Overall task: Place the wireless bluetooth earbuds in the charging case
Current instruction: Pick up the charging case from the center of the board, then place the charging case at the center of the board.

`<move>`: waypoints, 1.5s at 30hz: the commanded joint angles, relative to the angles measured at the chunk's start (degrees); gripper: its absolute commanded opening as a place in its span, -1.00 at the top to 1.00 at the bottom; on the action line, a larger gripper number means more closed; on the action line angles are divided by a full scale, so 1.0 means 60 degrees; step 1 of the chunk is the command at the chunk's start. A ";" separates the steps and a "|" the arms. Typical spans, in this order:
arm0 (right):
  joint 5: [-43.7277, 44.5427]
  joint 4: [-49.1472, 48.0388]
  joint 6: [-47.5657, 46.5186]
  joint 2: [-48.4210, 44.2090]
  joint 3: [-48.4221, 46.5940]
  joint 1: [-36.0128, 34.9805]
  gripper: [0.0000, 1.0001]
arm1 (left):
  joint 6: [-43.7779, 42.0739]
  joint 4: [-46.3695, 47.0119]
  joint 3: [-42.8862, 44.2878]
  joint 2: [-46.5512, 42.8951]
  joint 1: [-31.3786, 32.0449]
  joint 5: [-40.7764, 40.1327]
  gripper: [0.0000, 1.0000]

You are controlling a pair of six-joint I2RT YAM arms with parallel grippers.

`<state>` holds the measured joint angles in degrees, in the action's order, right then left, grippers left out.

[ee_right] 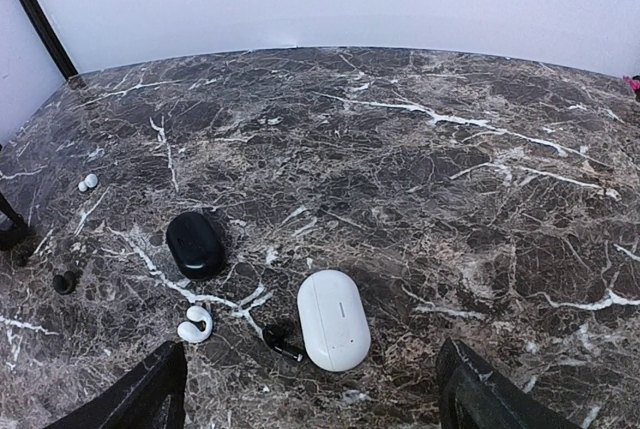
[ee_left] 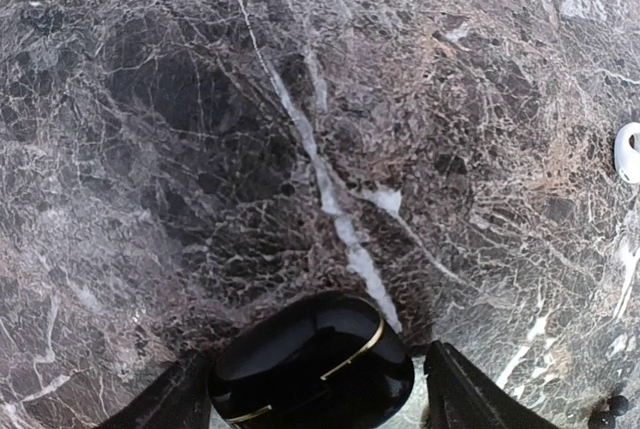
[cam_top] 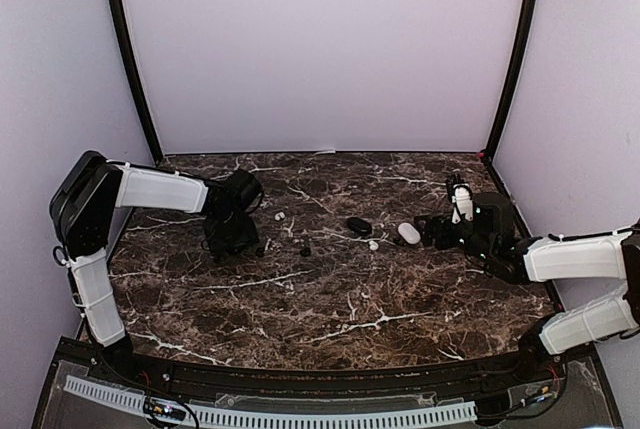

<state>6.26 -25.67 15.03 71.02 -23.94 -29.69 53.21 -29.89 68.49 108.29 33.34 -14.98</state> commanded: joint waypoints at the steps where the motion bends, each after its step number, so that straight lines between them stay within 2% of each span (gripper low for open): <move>1: 0.0037 -0.0174 -0.0069 -0.0180 -0.0088 -0.0047 -0.71 | -0.0437 -0.2650 0.0194 0.0216 0.0048 -0.2119 -0.60; 7: 0.0048 -0.0175 -0.0072 -0.0203 -0.0082 -0.0050 -0.72 | -0.0539 -0.2599 0.0165 0.0291 0.0041 -0.2175 -0.44; 12: 0.0054 -0.0165 -0.0062 -0.0174 -0.0081 -0.0058 -0.72 | -0.1126 -0.2307 0.0220 0.0100 0.0043 -0.2226 -0.22; 20: 0.0070 -0.0158 -0.0084 -0.0184 -0.0076 -0.0057 -0.71 | -0.2673 -0.1330 -0.0072 -0.1277 0.0579 -0.1831 -0.24; 25: 0.0049 -0.0124 -0.0060 -0.0265 -0.0082 -0.0059 -0.71 | -0.3841 -0.0112 -0.0652 -0.2393 0.1237 -0.1142 -0.24; 31: -0.0614 -0.0161 -0.0014 -0.0555 0.0042 -0.0047 -0.72 | -0.5707 0.2749 -0.2017 -0.3503 0.2421 0.0857 -0.24; 34: -0.1035 -0.0079 0.0000 -0.0580 0.0007 -0.0046 -0.71 | -0.6208 0.3906 -0.2484 -0.3678 0.2834 0.2399 -0.23; 38: -0.1157 -0.0106 -0.0006 -0.0888 0.0129 -0.0048 -0.72 | -0.6277 0.5248 -0.2937 -0.3510 0.2851 0.4781 -0.19; 45: -0.1284 -0.1226 0.0196 -0.1584 0.0917 -0.0046 -0.78 | -0.6255 0.6769 -0.3317 -0.2941 0.2866 0.6712 -0.20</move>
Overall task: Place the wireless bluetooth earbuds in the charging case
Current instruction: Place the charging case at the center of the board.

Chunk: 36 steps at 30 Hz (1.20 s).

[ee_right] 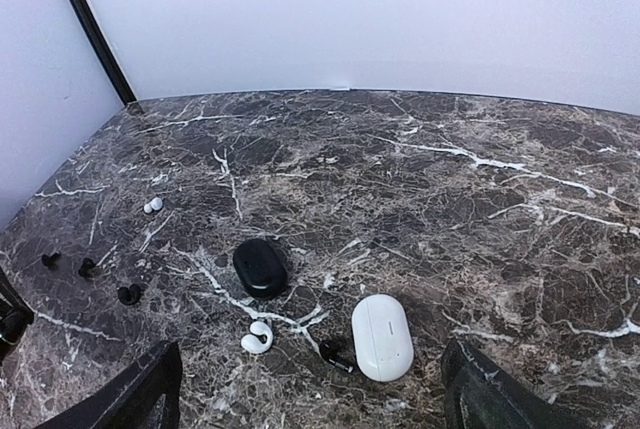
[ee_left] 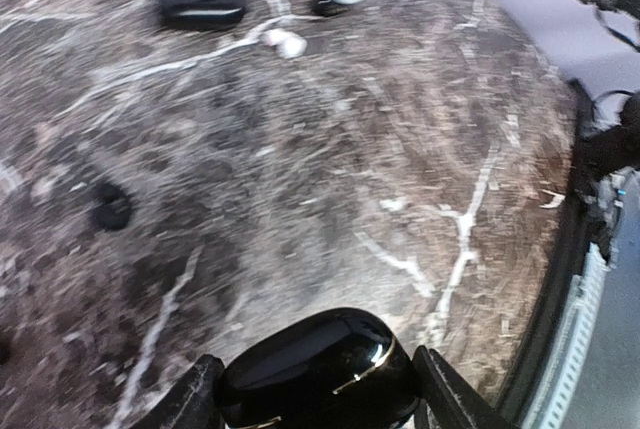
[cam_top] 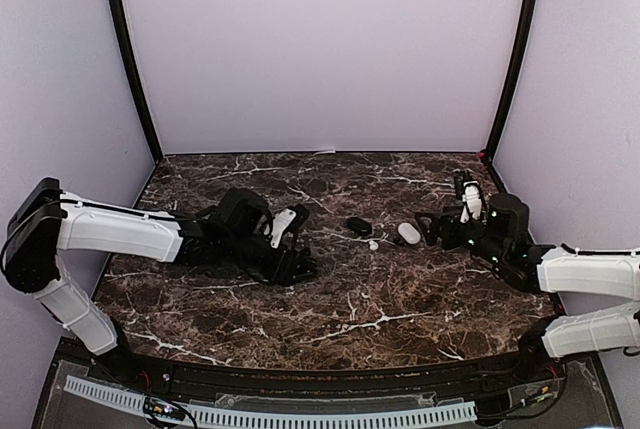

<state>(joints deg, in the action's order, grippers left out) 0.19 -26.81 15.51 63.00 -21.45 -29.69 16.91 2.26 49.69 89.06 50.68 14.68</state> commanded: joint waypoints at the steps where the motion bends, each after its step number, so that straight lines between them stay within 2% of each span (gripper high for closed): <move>1: -0.0502 -0.1556 0.0088 -0.0230 0.0887 -0.0045 -0.77 | -0.0186 0.1480 -0.0162 0.0374 -0.0023 0.1928 -0.20; 4: -0.1459 -0.3331 -0.0026 -0.0034 0.1718 -0.0046 -0.72 | -0.0140 0.1558 -0.0024 0.0740 -0.0023 0.1968 -0.20; 6: -0.2077 -0.3808 -0.0204 0.0123 0.1839 -0.0054 -0.72 | -0.0124 0.1434 0.0125 0.0966 -0.0023 0.1810 -0.20; 12: -0.2420 -0.2953 -0.0482 0.0650 0.1270 -0.0046 -0.72 | -0.0174 0.1181 0.0321 0.1613 -0.0023 0.1275 -0.20; 18: -0.2601 -0.2842 -0.0545 0.0868 0.1133 -0.0045 -0.71 | -0.0356 0.1207 0.0245 0.1904 0.0004 0.1141 -0.23; 22: -0.2643 -0.2749 -0.0577 0.1001 0.1035 -0.0051 -0.71 | -0.0414 0.1190 0.0159 0.1830 0.0006 0.1128 -0.51; 26: -0.2659 -0.2731 -0.0579 0.1082 0.0998 -0.0047 -0.70 | -0.0375 0.1087 0.0094 0.1597 0.0006 0.1063 -0.97; 28: -0.2669 -0.2733 -0.0590 0.1102 0.0983 -0.0047 -0.70 | -0.0363 0.0802 0.0153 0.1472 0.0037 0.0667 -0.98; 31: -0.2686 -0.2696 -0.0592 0.1095 0.0968 -0.0050 -0.70 | -0.0341 0.0089 0.0346 0.1223 0.0372 -0.0625 -0.98; 36: -0.2652 -0.2657 -0.0595 0.1046 0.0953 -0.0045 -0.70 | 0.0029 -0.0862 0.0670 0.0837 0.1412 -0.2825 -0.98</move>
<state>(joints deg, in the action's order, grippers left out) -15.42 -41.91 12.49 69.34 -14.35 -29.69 15.77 2.79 51.37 98.28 54.46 9.47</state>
